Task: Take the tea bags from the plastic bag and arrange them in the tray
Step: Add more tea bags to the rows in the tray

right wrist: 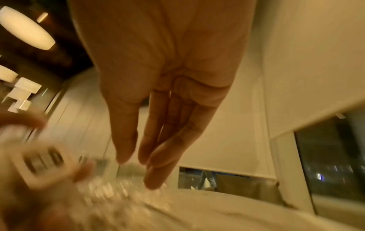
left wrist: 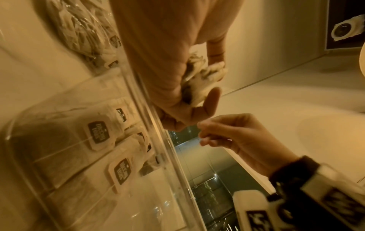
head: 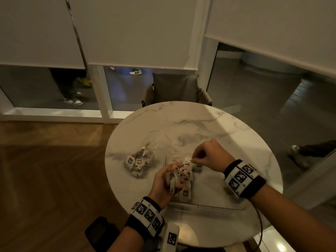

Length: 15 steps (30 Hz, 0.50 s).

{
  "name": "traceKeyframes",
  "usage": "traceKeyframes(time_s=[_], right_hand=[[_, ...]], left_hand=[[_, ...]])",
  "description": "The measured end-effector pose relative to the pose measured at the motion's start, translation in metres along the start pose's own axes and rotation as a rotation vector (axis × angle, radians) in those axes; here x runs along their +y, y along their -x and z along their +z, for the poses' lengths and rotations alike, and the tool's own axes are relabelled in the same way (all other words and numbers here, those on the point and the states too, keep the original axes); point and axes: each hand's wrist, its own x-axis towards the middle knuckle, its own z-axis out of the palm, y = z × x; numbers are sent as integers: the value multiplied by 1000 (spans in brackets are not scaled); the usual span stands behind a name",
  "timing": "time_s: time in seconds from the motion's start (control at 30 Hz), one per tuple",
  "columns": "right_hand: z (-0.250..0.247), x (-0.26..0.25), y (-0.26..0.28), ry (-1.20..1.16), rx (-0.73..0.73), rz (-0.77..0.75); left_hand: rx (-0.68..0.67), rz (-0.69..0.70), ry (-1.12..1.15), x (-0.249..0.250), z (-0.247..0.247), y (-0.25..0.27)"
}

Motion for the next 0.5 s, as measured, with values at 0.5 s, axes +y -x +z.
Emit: traceKeyframes(time_s=[0.5], right_hand=[[57,-11,20,-511,114,-58]], left_hand=[[13,-36,-92,1,1,4]])
